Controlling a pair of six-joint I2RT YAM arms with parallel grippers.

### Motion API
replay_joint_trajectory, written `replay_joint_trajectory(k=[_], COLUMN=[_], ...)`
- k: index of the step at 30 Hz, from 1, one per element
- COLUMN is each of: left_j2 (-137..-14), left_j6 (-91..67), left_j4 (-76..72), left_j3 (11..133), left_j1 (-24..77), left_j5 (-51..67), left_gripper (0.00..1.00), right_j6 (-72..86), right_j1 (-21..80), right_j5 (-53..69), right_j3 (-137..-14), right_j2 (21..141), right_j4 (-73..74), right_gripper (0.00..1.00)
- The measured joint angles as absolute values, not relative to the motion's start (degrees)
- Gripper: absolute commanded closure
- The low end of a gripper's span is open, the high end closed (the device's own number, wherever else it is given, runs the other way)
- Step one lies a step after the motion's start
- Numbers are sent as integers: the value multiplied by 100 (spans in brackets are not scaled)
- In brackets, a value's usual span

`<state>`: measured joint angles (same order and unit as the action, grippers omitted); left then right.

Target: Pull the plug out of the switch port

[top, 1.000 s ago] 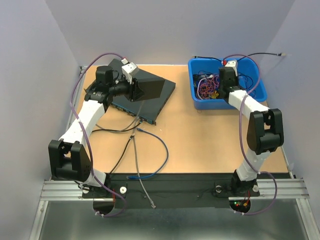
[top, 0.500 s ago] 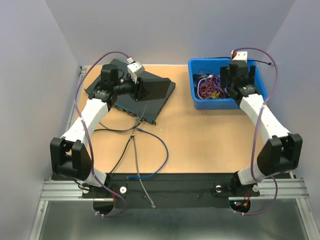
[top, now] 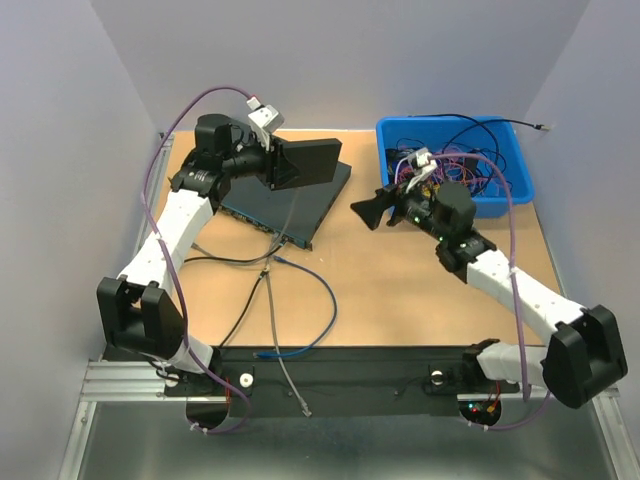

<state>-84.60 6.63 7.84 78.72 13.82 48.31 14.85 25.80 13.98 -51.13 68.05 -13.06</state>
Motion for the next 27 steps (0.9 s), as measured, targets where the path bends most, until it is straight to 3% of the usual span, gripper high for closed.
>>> replay_joint_trajectory(k=[4, 12, 19, 27], left_j2=[-8460, -8460, -8460, -8460], left_j6=[528, 285, 64, -202], left_j4=[812, 899, 993, 1013], left_j3=[8093, 8370, 8700, 9028], left_j1=[1382, 1382, 1382, 1382], left_j5=[4840, 4923, 5076, 5262], left_gripper=[100, 100, 100, 100], right_j6=[2408, 3385, 4016, 4423], right_j1=[2832, 3312, 3389, 3489], right_j5=[2217, 2930, 2932, 2565], right_j3=[-4362, -4670, -5245, -5546], right_j2=[7260, 8586, 9496, 9887], right_j4=[-3098, -5953, -6941, -7284], right_gripper=[3, 12, 21, 24])
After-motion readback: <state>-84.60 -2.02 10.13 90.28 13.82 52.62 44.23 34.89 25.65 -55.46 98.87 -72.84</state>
